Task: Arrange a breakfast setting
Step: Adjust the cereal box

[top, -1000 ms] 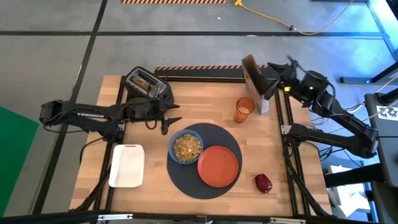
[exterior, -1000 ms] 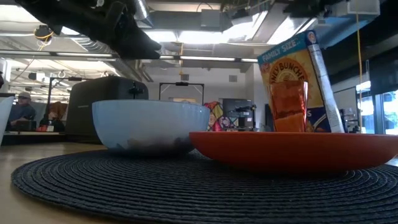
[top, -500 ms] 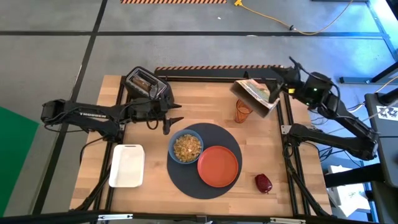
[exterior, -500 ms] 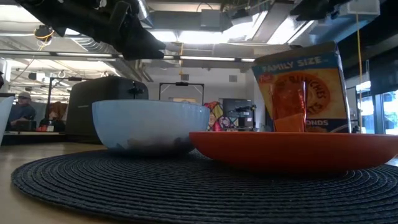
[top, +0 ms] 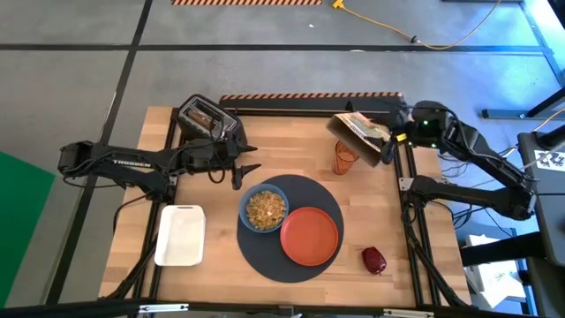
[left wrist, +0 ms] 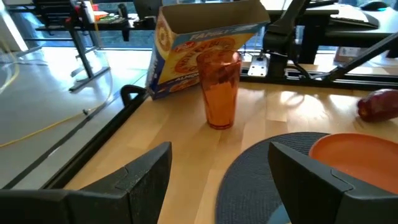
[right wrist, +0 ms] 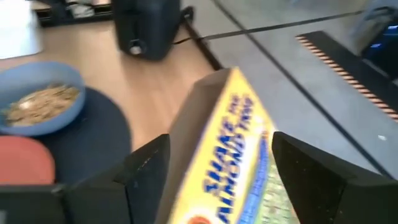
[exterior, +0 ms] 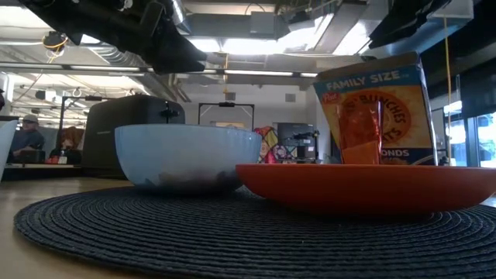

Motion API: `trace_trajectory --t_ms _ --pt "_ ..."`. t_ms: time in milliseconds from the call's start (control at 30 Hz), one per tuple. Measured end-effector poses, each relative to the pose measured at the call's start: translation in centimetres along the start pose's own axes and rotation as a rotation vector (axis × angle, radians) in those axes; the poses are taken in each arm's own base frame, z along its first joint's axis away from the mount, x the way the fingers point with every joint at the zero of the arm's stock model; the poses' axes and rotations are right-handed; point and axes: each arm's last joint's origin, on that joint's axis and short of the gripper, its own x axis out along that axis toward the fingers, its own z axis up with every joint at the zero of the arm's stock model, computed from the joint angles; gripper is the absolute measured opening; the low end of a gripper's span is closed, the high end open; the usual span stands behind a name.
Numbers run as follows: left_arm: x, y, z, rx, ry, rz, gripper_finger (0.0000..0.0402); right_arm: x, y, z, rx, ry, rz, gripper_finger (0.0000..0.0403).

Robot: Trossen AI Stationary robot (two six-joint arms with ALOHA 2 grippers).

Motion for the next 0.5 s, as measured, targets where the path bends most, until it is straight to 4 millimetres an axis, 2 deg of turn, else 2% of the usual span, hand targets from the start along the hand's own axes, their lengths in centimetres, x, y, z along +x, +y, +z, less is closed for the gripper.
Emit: trace_trajectory --t_ms 267,500 --pt "0.0 0.0 0.0 0.000 -0.001 0.006 0.0262 2.3 1.9 0.4 -0.083 0.085 0.028 0.0204" --pt "0.0 0.1 0.0 0.000 -0.001 0.025 0.0262 3.3 2.9 0.2 -0.150 0.156 -0.084 0.0186"
